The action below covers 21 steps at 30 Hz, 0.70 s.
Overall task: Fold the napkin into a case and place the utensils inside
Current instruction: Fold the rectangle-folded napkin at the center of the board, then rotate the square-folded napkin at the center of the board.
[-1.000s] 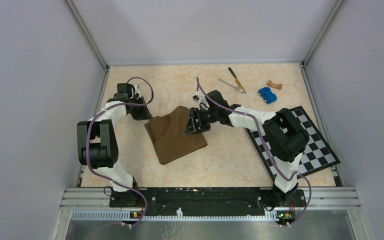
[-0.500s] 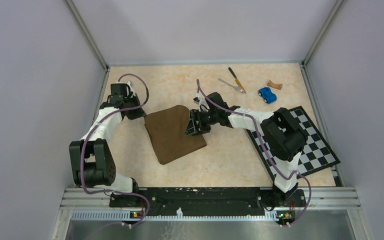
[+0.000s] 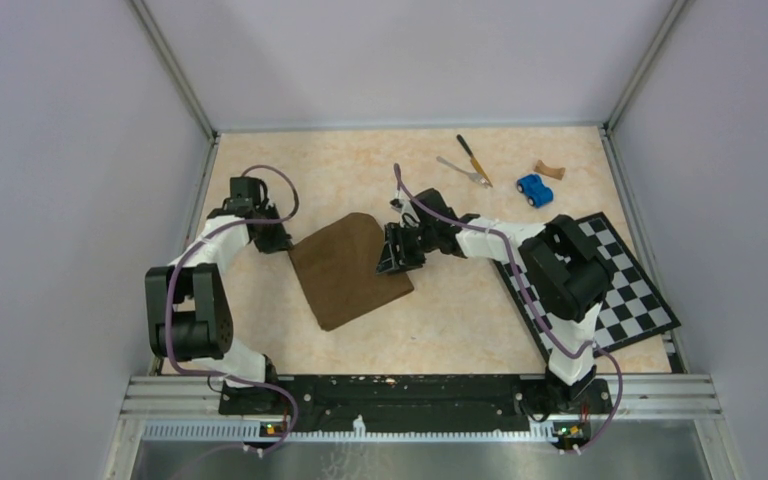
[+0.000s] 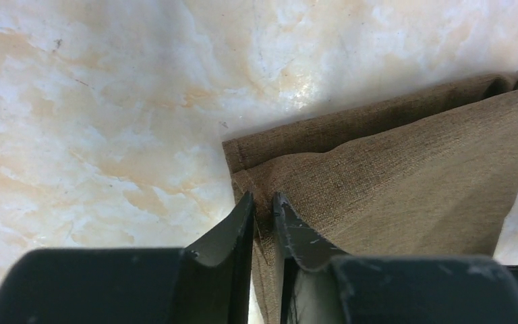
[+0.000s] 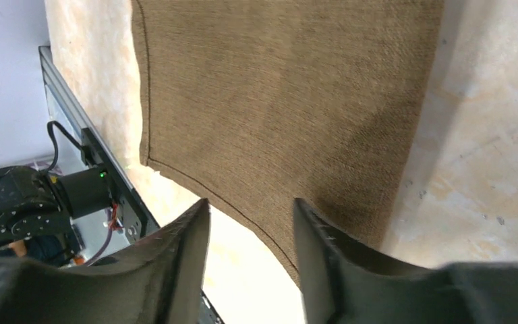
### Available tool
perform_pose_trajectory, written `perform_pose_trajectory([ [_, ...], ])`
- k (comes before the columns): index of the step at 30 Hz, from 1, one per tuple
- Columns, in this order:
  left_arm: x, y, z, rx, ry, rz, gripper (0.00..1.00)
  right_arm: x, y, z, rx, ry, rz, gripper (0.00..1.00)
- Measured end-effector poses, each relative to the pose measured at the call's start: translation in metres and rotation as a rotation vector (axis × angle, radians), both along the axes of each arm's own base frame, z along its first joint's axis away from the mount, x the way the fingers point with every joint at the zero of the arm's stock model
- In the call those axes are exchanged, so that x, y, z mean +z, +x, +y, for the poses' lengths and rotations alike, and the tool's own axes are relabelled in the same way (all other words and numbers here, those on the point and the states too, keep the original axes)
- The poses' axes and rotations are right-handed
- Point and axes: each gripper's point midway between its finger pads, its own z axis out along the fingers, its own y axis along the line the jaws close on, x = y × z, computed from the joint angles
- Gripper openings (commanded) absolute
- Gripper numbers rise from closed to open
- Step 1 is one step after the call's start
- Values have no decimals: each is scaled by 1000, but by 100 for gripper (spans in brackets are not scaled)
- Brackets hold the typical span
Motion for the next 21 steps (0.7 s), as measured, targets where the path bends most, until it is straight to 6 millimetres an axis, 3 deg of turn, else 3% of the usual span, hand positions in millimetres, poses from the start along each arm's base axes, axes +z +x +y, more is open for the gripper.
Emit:
perform_pose_trajectory([
  [3,-1,-2,4,8,25,12,34,-6,-1,-4,-7,-23,0,34],
  [6,1,-4,9,9,55,17,49,-21,-5,-15,-22,-76,9,34],
  [10,22,-8,11,6,70,-27,62,-35,-1,-32,-41,-183,-21,31],
  [13,58,-9,3,-20,43,-141,72,-34,30,-46,-89,-311,-159,38],
  [17,99,-5,-22,-98,-58,-301,80,-25,99,-71,-163,-508,-411,54],
  [19,99,-3,-41,-158,-141,-321,81,-10,124,-67,-156,-519,-467,56],
  [21,85,0,-56,-202,-204,-279,82,17,138,-53,-144,-462,-490,57],
])
